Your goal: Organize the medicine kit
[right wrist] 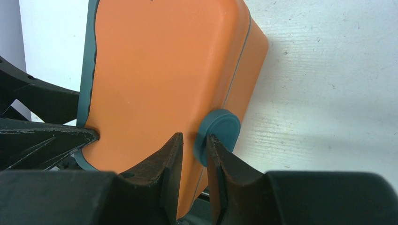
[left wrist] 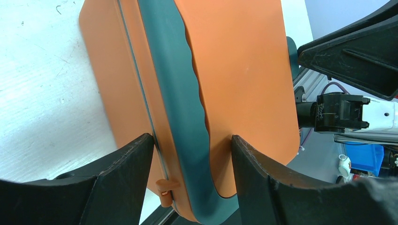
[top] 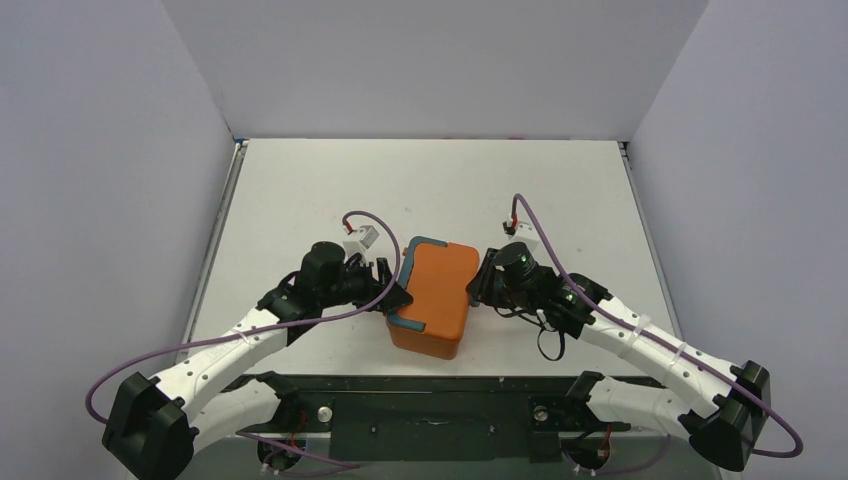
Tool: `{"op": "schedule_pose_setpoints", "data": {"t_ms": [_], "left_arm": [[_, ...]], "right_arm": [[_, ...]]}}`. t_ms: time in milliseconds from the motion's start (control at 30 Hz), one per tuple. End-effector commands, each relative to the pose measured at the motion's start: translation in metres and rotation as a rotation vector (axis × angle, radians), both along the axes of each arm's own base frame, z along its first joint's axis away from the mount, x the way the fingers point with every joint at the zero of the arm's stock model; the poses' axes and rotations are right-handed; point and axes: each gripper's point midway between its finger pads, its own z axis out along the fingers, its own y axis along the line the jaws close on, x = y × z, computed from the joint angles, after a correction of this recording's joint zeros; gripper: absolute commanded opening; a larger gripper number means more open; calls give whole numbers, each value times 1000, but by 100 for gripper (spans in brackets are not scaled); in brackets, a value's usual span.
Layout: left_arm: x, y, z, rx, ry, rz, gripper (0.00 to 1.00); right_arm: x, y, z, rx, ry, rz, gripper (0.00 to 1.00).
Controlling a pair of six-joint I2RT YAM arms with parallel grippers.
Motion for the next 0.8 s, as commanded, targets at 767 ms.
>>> {"op": "schedule_pose_setpoints", "data": {"t_ms": [767], "left_arm": [[-24,10,-42,131,108,-46,56]], "right_arm": [[-5,10,-12,150,-13,-51,8]]}}
